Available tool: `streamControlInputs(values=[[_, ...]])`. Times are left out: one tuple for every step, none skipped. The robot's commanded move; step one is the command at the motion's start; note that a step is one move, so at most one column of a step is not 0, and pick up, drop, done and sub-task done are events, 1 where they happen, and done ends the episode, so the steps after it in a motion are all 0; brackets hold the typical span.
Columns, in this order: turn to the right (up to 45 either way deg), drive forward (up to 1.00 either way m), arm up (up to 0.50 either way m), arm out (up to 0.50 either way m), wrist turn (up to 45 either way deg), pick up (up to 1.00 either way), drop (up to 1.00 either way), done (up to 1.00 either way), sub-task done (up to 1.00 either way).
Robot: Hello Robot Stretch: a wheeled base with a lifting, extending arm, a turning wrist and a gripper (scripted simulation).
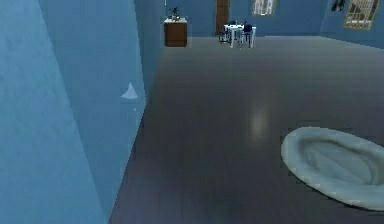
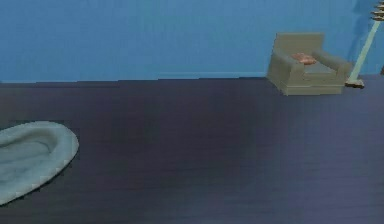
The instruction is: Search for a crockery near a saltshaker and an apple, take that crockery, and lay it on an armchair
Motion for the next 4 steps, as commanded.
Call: streamControlInputs(values=[[6.0, 0.0, 0.0, 0.0, 0.0, 0.0, 0.0, 0.0, 0.0], [0.0, 1.0, 0.0, 0.0, 0.0, 0.0, 0.0, 0.0, 0.0], [0.0, 1.0, 0.0, 0.0, 0.0, 0.0, 0.0, 0.0, 0.0], [0.0, 1.0, 0.0, 0.0, 0.0, 0.0, 0.0, 0.0, 0.0]])
